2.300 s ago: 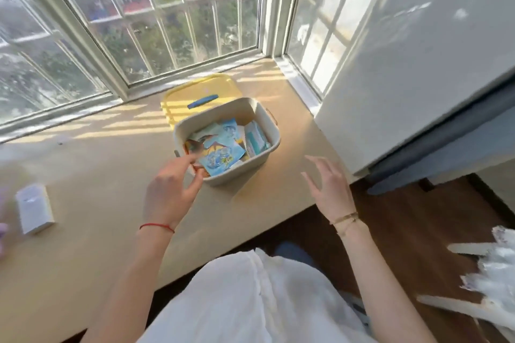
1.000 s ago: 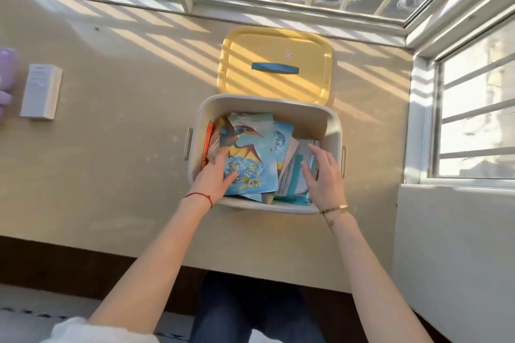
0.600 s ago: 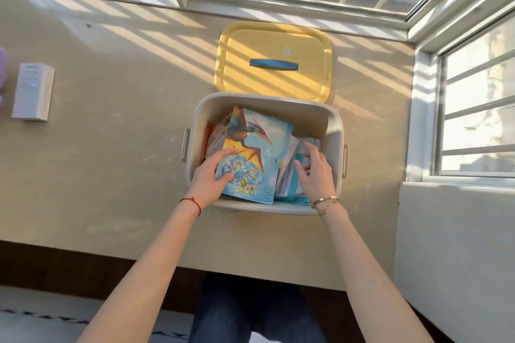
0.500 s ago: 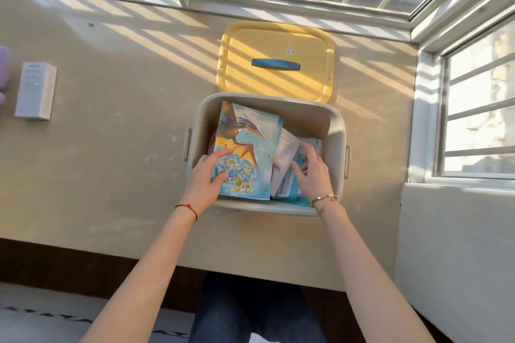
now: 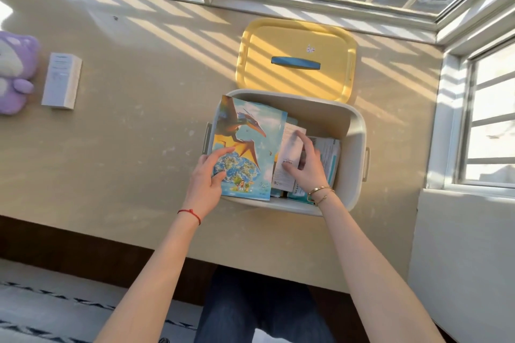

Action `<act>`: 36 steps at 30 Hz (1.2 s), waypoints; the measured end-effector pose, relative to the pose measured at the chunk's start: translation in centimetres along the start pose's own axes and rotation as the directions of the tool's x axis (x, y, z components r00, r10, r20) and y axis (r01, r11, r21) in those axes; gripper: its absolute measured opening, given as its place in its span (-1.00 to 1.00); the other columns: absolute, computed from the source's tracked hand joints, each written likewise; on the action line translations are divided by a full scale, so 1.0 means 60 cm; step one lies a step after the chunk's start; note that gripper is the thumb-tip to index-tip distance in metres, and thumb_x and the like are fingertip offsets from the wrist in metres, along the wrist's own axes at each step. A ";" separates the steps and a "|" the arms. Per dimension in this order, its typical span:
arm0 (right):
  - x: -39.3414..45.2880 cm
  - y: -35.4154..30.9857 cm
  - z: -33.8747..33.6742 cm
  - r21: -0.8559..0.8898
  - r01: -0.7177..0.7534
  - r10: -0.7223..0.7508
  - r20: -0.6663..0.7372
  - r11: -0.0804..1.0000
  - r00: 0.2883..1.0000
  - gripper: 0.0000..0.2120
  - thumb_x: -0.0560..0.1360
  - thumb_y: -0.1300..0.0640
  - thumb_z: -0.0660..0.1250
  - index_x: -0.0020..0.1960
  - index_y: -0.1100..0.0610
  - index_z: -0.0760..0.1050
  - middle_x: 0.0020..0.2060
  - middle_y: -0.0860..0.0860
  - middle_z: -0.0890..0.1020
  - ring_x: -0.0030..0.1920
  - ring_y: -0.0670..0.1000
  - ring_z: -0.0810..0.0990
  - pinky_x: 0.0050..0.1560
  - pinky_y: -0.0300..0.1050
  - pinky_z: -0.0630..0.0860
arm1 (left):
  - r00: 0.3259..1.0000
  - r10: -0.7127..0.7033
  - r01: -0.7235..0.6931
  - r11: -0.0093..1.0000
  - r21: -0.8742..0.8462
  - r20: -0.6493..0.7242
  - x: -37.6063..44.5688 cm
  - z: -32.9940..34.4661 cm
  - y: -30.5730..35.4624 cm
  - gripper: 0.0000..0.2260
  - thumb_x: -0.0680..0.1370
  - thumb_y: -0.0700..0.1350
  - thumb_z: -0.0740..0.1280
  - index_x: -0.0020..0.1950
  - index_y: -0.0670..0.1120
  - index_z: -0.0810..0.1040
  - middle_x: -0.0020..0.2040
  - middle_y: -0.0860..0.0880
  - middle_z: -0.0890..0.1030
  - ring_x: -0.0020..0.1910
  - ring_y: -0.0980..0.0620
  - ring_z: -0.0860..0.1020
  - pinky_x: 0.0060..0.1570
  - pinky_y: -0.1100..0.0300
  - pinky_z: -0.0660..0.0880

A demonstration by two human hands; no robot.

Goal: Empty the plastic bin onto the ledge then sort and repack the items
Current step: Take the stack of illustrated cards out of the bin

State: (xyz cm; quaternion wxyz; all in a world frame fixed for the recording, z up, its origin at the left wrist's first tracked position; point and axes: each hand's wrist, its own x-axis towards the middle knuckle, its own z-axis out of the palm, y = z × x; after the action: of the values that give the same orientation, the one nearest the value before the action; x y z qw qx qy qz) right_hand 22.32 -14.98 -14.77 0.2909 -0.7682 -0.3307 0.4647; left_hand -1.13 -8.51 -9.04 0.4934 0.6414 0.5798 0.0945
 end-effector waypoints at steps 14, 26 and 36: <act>-0.112 -0.034 -0.073 0.257 0.152 -0.135 -0.084 0.954 0.987 -0.44 0.53 0.15 0.39 0.41 -0.24 0.30 0.38 -0.07 0.40 0.15 0.05 0.59 -0.01 -0.02 0.64 | 0.999 0.016 -0.024 0.975 -0.220 -0.040 -0.057 -0.030 0.036 -0.51 0.59 -0.36 0.25 0.33 0.19 0.48 0.24 0.29 0.44 0.35 0.14 0.42 0.23 -0.02 0.53; -0.284 -0.125 -0.108 0.332 0.343 -0.347 -0.050 0.879 0.936 -0.43 0.55 0.23 0.34 0.44 -0.17 0.27 0.38 0.03 0.38 0.15 0.11 0.58 -0.16 -0.12 0.64 | 0.981 0.068 -0.114 0.959 -0.258 -0.181 -0.238 -0.117 0.083 -0.51 0.60 -0.30 0.27 0.35 0.24 0.44 0.29 0.12 0.50 0.24 0.15 0.53 -0.02 0.25 0.61; -0.390 -0.163 -0.014 0.276 0.421 -0.464 0.111 0.864 0.879 -0.44 0.53 0.14 0.36 0.44 -0.19 0.27 0.40 0.01 0.34 0.13 0.12 0.58 -0.12 0.03 0.66 | 0.937 0.012 -0.126 0.943 -0.307 -0.349 -0.436 -0.199 -0.008 -0.54 0.60 -0.27 0.28 0.37 0.21 0.43 0.32 0.03 0.46 0.27 0.08 0.51 -0.08 0.31 0.60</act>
State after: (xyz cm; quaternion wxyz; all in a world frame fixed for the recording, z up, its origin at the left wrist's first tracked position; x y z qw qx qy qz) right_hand 12.56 -27.33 5.15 0.4521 -0.5862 -0.4630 0.4875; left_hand -17.85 -24.24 8.33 0.4802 0.5454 0.6101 0.3159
